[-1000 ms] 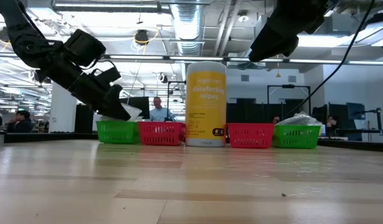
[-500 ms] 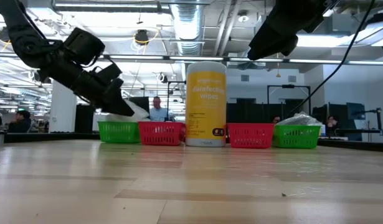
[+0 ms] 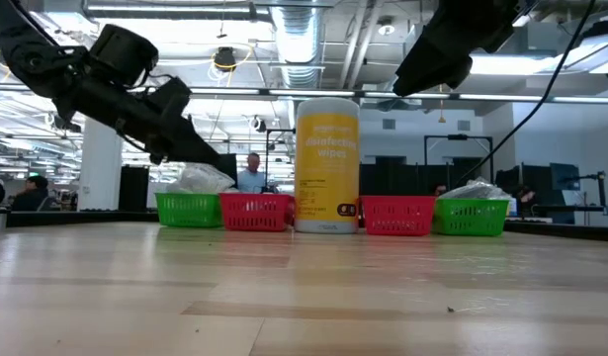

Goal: Pick & Place Travel size toiletries
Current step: Return to Home Position

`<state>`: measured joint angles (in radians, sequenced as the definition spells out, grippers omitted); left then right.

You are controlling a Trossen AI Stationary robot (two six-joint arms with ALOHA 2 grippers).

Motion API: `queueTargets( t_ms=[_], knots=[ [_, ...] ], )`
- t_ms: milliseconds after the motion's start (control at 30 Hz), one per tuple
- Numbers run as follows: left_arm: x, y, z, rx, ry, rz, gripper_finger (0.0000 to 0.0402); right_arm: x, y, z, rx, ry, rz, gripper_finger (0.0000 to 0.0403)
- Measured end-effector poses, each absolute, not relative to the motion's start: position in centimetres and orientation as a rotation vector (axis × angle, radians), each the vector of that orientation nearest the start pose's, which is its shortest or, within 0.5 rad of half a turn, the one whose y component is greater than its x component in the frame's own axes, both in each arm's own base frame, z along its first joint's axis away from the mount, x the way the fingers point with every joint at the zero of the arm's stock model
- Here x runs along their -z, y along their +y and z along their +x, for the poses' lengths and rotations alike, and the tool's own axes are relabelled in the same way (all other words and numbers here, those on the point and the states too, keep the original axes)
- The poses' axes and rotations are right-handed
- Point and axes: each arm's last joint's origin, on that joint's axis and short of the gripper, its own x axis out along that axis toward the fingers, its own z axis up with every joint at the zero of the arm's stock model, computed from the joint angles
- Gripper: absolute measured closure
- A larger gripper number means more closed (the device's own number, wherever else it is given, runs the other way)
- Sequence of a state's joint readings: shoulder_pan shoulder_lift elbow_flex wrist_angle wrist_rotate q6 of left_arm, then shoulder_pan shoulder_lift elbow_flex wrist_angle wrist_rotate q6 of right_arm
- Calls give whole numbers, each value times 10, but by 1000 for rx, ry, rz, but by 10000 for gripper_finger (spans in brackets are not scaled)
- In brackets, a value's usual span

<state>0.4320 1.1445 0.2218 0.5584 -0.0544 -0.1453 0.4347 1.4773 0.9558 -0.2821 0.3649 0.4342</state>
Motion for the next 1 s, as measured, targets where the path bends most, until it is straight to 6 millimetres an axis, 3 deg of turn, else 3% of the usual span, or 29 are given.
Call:
queueTargets(
  t_ms=[267,533,733,900,1000],
  knots=[
    [-153,47,189,-330,333,-213,353,-217,112,277,169,717,2,280],
    [-151,16,191,-322,369,-143,353,-217,101,281,203,715,-42,293],
    [-160,11,183,-291,363,-119,353,-218,90,282,262,718,-84,294],
    [-171,11,169,-293,347,-121,353,-232,81,268,336,680,-107,294],
    [-180,10,162,-288,306,-124,353,-241,73,257,349,570,-89,294]
  ],
)
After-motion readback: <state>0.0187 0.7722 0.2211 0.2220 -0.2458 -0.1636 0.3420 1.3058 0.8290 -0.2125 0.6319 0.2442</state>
